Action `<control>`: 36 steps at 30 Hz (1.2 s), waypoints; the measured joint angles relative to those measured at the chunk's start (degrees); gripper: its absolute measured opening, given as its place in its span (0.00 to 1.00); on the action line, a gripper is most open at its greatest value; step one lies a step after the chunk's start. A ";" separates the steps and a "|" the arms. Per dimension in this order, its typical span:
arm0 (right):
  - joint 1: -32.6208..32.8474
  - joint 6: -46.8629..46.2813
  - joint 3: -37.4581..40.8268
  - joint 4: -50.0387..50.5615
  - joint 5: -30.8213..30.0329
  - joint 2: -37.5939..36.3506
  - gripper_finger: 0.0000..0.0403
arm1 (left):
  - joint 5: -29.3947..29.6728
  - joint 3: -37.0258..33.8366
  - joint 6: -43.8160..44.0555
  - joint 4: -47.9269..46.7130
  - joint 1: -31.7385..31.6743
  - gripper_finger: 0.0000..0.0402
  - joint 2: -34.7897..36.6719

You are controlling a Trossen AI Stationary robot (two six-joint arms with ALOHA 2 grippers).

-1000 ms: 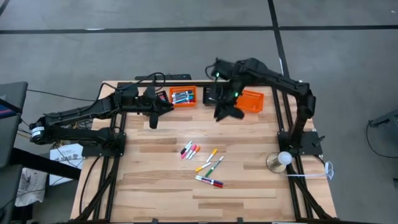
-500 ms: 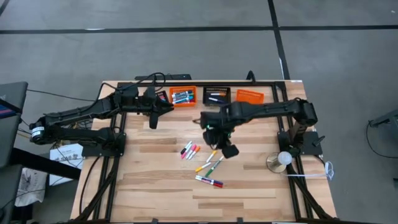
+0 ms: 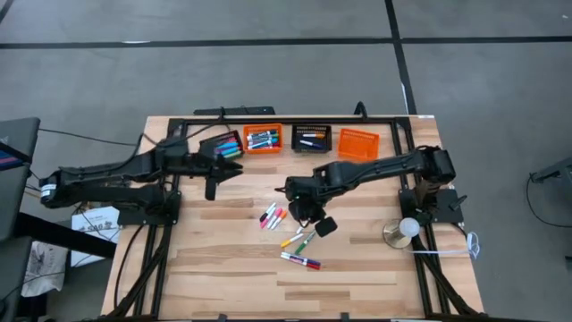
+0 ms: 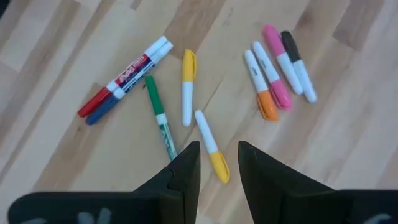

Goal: Pick & Place Markers
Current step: Put the top yellow mini highlighter into the right black bin

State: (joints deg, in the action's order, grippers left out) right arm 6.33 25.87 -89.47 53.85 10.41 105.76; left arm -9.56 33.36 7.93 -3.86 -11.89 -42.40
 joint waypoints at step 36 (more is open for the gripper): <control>1.53 7.58 -0.07 -2.07 -2.44 17.09 0.24 | 14.49 -11.30 6.52 0.48 12.77 0.20 14.96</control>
State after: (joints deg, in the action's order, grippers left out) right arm 7.86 33.45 -89.54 51.78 7.97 122.84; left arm 4.93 22.06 14.46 -3.38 0.89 -27.44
